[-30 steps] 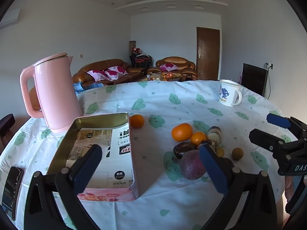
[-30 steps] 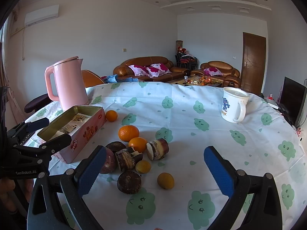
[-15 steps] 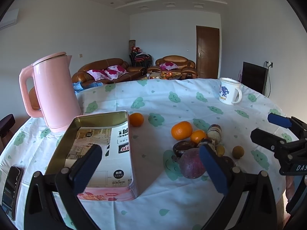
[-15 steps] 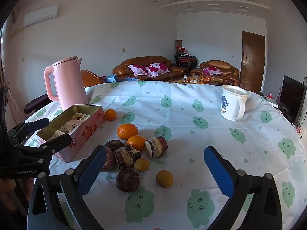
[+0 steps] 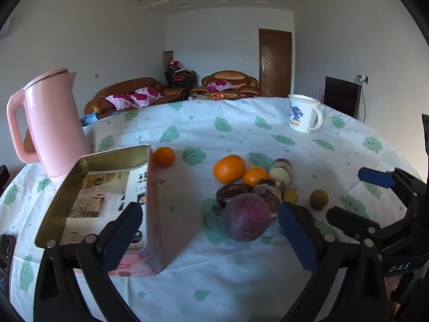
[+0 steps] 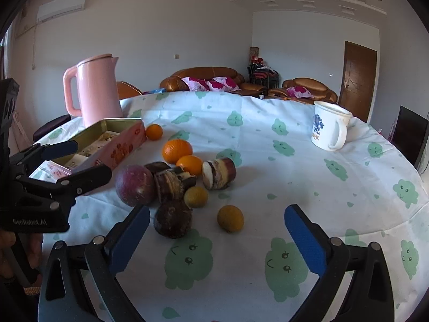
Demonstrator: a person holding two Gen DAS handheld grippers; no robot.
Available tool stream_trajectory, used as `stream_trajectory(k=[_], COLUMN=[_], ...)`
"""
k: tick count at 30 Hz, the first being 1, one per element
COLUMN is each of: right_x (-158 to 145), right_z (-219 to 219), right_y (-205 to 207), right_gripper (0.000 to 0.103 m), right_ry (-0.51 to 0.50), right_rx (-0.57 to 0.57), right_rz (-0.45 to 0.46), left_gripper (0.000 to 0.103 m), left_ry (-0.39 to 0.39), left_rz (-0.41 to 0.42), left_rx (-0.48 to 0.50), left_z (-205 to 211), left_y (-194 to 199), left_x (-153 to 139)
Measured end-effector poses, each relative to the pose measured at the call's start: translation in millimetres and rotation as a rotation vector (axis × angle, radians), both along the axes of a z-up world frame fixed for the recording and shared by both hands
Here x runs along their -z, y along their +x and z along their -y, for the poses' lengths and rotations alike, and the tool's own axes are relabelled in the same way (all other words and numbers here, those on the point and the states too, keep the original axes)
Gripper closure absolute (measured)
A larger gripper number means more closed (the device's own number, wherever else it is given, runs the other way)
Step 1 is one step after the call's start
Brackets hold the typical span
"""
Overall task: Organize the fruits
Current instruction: 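Grasp the purple round fruit with the left gripper while the right gripper grasps the yellow-brown fruit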
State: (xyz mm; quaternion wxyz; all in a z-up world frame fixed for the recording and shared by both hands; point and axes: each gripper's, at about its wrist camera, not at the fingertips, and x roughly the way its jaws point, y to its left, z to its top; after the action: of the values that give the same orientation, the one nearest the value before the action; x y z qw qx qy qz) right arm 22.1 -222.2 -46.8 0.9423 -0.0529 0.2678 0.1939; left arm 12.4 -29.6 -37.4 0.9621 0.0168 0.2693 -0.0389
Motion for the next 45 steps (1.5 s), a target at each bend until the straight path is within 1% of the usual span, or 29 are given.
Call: stream_trajectory(k=[2, 4, 5, 6, 8, 11, 13, 14, 15, 16, 17, 19, 20, 22, 24, 26, 27, 31, 34, 40, 45], right_x=[1.2, 3.1, 4.1, 5.0, 6.9, 8.2, 9.4, 10.3, 10.9, 11.9, 13.0, 15.0, 15.4, 18.4, 21.0, 23.7, 24.9, 30.1, 30.0, 28.2, 24.7], right_z=[1.3, 0.4, -0.5, -1.6, -1.5, 0.2, 1.0, 1.9, 2.7, 3.2, 3.3, 3.2, 2.7, -1.0, -3.4, -5.2, -5.5, -7.2, -8.0, -8.7, -5.9], right_y=[1.6, 2.3, 2.5, 3.2, 5.8, 9.4, 11.8, 13.9, 16.2, 18.6, 21.0, 27.3, 30.0, 34.6, 36.5, 40.1, 40.8, 46.4, 45.2, 43.2, 38.8], right_gripper=[0.009, 0.011, 0.014, 0.020, 0.026, 0.027, 0.031, 0.035, 0.037, 0.037, 0.038, 0.044, 0.044, 0.045, 0.051, 0.054, 0.057, 0.066, 0.073, 0.074, 0.074], right_ry=[0.006, 0.003, 0.002, 0.000, 0.006, 0.010, 0.008, 0.010, 0.014, 0.012, 0.006, 0.005, 0.006, -0.015, -0.030, -0.039, -0.040, -0.050, -0.055, -0.055, -0.032], right_rx=[-0.003, -0.008, -0.012, -0.011, -0.012, -0.005, 0.002, 0.007, 0.008, 0.011, 0.016, 0.021, 0.019, 0.012, -0.001, -0.009, -0.012, -0.025, -0.021, -0.030, -0.033], right_rz=[-0.012, -0.015, -0.016, -0.019, -0.033, -0.040, -0.047, -0.057, -0.066, -0.074, -0.079, -0.106, -0.114, -0.144, -0.163, -0.188, -0.195, -0.238, -0.239, -0.230, -0.192], left_gripper=[0.002, 0.006, 0.009, 0.012, 0.015, 0.016, 0.019, 0.022, 0.026, 0.027, 0.028, 0.031, 0.034, 0.036, 0.040, 0.043, 0.044, 0.046, 0.047, 0.048, 0.048], left_ry=[-0.016, -0.028, -0.034, -0.041, -0.043, -0.060, -0.055, -0.050, -0.049, -0.046, -0.036, -0.035, -0.036, -0.033, -0.047, -0.055, -0.057, -0.081, -0.097, -0.118, -0.127], left_rz=[-0.016, -0.030, -0.038, -0.047, -0.060, -0.081, -0.100, -0.112, -0.116, -0.122, -0.140, -0.157, -0.166, -0.190, -0.204, -0.216, -0.218, -0.218, -0.216, -0.199, -0.173], left_rx=[0.019, 0.035, 0.046, 0.055, 0.069, 0.094, 0.112, 0.116, 0.120, 0.125, 0.128, 0.124, 0.125, 0.121, 0.121, 0.123, 0.120, 0.121, 0.122, 0.129, 0.129], left_z=[3.2, 5.3, 7.0, 8.2, 12.9, 17.0, 21.6, 23.8, 24.6, 26.2, 28.3, 29.4, 29.8, 30.5, 28.9, 26.6, 26.3, 22.3, 19.6, 16.6, 15.4], left_y=[3.7, 6.2, 8.8, 10.9, 16.0, 19.8, 24.0, 26.1, 27.2, 28.7, 31.7, 35.0, 37.1, 40.5, 43.0, 44.6, 45.0, 45.4, 45.0, 42.1, 38.8], left_x=[2.0, 3.4, 4.0, 4.7, 6.7, 9.3, 11.9, 13.4, 13.6, 14.4, 16.2, 17.7, 18.9, 21.8, 23.5, 24.6, 24.9, 25.1, 24.9, 22.9, 20.3])
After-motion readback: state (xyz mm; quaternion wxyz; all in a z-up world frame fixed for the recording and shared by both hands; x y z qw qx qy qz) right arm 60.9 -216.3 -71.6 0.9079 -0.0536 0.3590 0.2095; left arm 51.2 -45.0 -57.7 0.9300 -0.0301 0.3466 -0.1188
